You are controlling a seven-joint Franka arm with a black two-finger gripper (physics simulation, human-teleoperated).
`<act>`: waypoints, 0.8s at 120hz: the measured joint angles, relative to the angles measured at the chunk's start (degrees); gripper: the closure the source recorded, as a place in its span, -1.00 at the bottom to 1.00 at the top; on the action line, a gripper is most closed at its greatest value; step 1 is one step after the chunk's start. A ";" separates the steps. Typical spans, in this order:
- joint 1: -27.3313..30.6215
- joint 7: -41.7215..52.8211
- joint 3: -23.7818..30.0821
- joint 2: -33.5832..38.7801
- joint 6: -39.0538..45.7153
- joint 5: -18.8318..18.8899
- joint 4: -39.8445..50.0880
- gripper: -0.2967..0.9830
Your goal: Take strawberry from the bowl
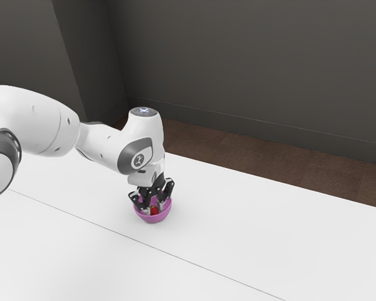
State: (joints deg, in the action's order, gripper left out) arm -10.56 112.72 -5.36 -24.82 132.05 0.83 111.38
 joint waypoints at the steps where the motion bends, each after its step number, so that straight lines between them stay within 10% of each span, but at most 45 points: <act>1: 0.00 0.01 0.00 0.00 0.01 0.00 0.00 0.29; 96: -9.58 -3.87 1.30 9.02 0.43 0.22 5.37 0.41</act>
State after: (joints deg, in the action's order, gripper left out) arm -20.15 108.85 -4.06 -15.81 132.49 1.05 116.75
